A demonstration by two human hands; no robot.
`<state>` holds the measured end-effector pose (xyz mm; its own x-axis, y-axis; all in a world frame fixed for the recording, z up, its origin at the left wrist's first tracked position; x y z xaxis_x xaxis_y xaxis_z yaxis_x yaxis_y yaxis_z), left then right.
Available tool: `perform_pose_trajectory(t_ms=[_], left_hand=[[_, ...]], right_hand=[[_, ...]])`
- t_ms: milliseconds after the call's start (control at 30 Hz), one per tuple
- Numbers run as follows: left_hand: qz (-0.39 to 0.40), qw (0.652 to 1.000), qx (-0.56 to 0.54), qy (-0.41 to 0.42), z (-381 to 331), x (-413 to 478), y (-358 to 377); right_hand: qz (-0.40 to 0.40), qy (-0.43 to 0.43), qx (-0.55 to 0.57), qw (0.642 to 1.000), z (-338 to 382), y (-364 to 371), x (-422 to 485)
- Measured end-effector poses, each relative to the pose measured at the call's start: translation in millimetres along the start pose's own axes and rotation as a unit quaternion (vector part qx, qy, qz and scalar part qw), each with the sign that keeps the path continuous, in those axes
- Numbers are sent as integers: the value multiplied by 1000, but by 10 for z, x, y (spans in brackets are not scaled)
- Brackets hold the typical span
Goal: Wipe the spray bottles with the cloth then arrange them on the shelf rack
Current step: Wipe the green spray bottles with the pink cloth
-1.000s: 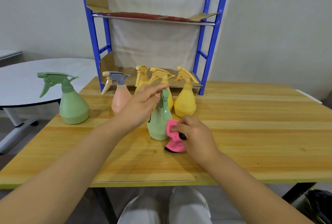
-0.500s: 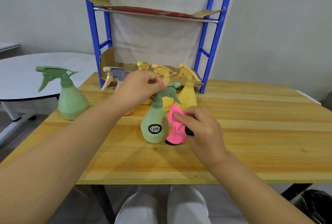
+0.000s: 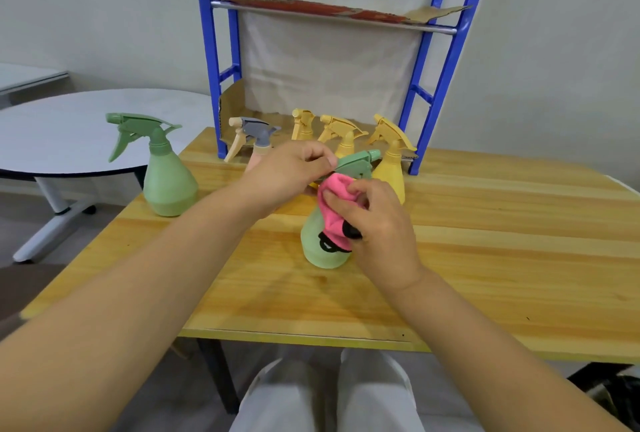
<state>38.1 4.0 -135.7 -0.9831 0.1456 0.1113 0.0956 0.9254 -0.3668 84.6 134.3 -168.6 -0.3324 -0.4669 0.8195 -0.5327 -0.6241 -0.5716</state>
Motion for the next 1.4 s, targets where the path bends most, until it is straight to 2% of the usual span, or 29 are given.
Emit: perform_pose_trajectory(t_ms=[133,333,500,633,733,833,1000,1100,1200,1300,1333,1400], left_hand=[[10,999,-30,-12,53,21,11],[-3,997,-77,-24,88,8,20],[-14,993,-110,-32,157,-13,3],[-19,987,-139,-81,408,-31,-14],[25,989,-108,-96,601,-57,78],[49,991,-86,-91,669,-65,125],[35,994,-50,-89,653,-76,129],[13,997,-26,-72,616,-88,140],[5,998,48,-43,582,-99,228],[-28,995,94,-21,565,-93,300],[-38,996,79,-26,577,-86,299],[-40,998,-17,-54,606,-81,301]], right_hand=[[74,-47,-23,996,140,108,-179],[181,-138,-62,972,249,166,-388],[261,-153,-65,951,219,186,-470],[196,-125,-53,971,203,28,-337],[125,-52,-54,989,155,-35,-167],[122,-7,-58,991,155,36,-99],[203,-70,-42,976,238,180,-309],[229,-54,-28,971,106,152,-488],[217,-20,-7,976,-23,49,-591],[185,-35,5,982,-3,-43,-632],[168,-49,4,985,32,-74,-640],[130,-86,-3,988,115,-141,-641]])
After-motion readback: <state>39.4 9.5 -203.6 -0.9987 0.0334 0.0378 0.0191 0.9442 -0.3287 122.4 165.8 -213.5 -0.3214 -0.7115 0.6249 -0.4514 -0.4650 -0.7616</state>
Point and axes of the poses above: each hand's wrist, its own x-axis towards the middle knuckle, its own y-axis out of the palm, z = x × y, the point moved 6 cm from there along x, towards the middle knuckle, and after that the axes turned 7 degrees about -y, right-handed, at the moved point
